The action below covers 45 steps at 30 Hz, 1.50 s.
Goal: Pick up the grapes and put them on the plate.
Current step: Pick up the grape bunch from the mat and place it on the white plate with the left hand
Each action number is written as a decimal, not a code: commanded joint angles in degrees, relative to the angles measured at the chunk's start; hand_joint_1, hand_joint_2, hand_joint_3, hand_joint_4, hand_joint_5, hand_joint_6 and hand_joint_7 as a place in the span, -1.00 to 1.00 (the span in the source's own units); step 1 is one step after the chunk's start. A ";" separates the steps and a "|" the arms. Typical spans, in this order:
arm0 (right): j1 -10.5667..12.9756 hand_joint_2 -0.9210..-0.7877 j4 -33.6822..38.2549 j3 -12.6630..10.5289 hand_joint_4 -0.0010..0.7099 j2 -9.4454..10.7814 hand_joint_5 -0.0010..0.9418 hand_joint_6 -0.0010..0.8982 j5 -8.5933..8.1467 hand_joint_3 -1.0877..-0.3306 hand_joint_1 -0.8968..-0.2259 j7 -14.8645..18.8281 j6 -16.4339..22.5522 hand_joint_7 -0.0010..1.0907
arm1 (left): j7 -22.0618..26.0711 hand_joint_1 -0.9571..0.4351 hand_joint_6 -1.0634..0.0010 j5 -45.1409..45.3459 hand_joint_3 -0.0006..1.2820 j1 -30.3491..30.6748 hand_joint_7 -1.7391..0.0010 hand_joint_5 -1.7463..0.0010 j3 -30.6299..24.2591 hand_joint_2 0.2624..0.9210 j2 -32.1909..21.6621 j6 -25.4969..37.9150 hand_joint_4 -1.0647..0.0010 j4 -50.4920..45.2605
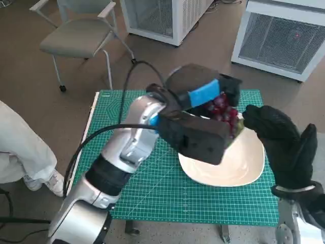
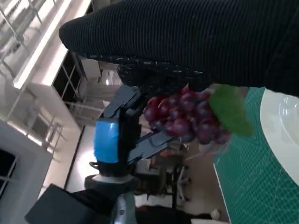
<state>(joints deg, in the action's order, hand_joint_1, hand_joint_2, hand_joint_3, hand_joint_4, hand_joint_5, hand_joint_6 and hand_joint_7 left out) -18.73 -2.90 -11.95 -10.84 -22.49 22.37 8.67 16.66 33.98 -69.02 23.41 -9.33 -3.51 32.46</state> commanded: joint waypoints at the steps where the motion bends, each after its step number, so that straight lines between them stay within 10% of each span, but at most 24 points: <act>1: 1.96 -1.00 -0.85 -0.01 0.16 0.34 0.87 -0.50 -0.13 0.26 0.67 -1.16 -1.30 0.84 | -1.90 0.38 -0.50 0.11 -0.93 -2.47 -0.05 -0.51 0.57 0.99 1.15 -2.03 -0.14 3.63; 14: 2.80 -1.00 -1.96 -0.13 0.15 0.32 0.85 -0.50 0.30 0.26 0.67 -2.45 -1.70 0.84 | -3.88 0.38 -0.24 -1.03 -0.91 -4.55 -0.32 -0.32 1.13 0.99 5.52 -5.04 -0.28 15.40; 20: 3.04 -1.00 -2.13 0.16 0.15 0.65 0.84 -0.49 0.58 0.26 0.67 -2.92 -1.46 0.83 | -5.10 0.27 -0.14 -0.43 -0.79 -4.35 -0.46 -0.24 1.99 1.00 6.74 -6.34 -0.02 19.74; 28: 3.39 -1.00 -2.38 0.33 0.17 0.81 0.81 -0.49 0.83 0.26 0.66 -3.18 -1.16 0.83 | -6.38 -0.01 0.31 0.70 -0.96 -4.26 0.67 0.88 3.59 0.86 7.40 -6.53 0.40 23.35; 45: 3.90 -1.00 -2.07 0.23 0.20 0.82 0.79 -0.49 0.59 0.27 0.66 -2.88 -0.48 0.83 | -9.78 -0.51 0.35 1.21 -0.97 -2.94 0.92 1.00 4.28 0.99 7.18 -7.11 0.62 25.97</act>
<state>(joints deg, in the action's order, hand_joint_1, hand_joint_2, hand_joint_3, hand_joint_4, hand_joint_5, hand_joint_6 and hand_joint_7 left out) -16.20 -5.50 -11.80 -10.20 -22.13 19.72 8.50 7.55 35.47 -71.66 27.91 -2.01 -10.20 58.06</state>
